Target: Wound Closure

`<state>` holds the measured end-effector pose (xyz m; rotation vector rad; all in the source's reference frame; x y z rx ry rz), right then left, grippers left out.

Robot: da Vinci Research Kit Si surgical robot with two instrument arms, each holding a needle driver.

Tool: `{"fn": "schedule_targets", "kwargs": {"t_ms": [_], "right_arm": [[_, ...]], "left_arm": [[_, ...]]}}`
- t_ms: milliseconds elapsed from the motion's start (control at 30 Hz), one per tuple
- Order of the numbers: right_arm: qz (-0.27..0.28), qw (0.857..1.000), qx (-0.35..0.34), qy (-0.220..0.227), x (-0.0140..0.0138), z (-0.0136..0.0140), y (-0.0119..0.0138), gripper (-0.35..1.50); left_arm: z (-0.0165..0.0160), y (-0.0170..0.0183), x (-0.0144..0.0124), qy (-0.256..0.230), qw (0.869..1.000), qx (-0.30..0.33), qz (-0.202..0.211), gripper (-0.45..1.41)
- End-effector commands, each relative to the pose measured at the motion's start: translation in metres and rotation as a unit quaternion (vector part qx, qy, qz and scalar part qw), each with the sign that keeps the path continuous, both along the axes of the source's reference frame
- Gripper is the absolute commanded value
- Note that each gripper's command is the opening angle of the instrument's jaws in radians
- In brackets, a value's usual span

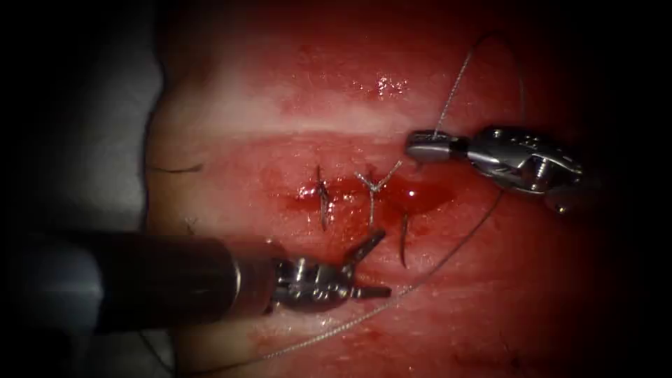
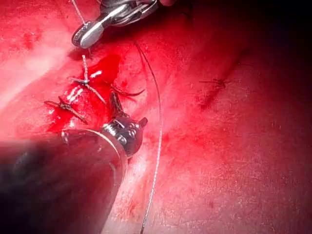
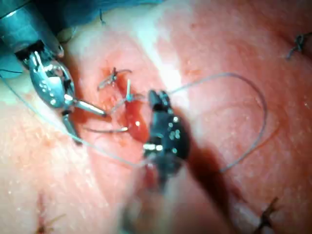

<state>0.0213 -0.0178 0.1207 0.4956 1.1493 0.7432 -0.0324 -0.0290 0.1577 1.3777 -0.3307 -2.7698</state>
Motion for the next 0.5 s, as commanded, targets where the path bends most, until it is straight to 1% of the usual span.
{"fn": "schedule_targets", "kwargs": {"t_ms": [33, 67, 133, 167, 200, 300, 400, 500], "right_arm": [[0.001, 1.0, 0.002, 0.003, 0.0003, 0.0004, -0.0001, -0.16], [0.006, 1.0, 0.001, 0.006, 0.0001, 0.0003, 0.0004, 0.12], [0.016, 1.0, -0.001, 0.012, -0.0003, 0.0003, 0.0012, 0.51], [0.022, 1.0, -0.001, 0.012, -0.0006, 0.0003, 0.0016, 0.74], [0.031, 0.999, 0.001, 0.011, -0.0011, 0.0002, 0.0022, 0.93], [0.03, 1.0, -0.002, 0.01, -0.0015, 0.0002, 0.0024, 0.94], [0.03, 1.0, -0.002, 0.009, -0.0019, 0.0001, 0.0023, 0.94], [0.029, 1.0, -0.003, 0.009, -0.002, 0.0001, 0.002, 0.94]], "left_arm": [[0.0006, -0.001, -0.0005, -0.002, 1.0, -0.003, 0.007, 0.88], [0.0006, -0.0009, -0.0006, -0.003, 1.0, -0.012, 0.016, 0.88], [0.0008, -0.0006, -0.0008, -0.007, 0.999, -0.03, 0.037, 0.93], [0.0009, -0.0004, -0.0008, -0.011, 0.998, -0.036, 0.046, 0.94], [0.0011, 0.0, -0.0007, -0.015, 0.997, -0.044, 0.057, 1.0], [0.0013, 0.0002, -0.0007, -0.017, 0.997, -0.049, 0.063, 1.0], [0.0014, 0.0006, -0.0006, -0.03, 0.996, -0.048, 0.073, 1.0], [0.0014, 0.0011, -0.0008, -0.042, 0.995, -0.048, 0.079, 1.05]]}}
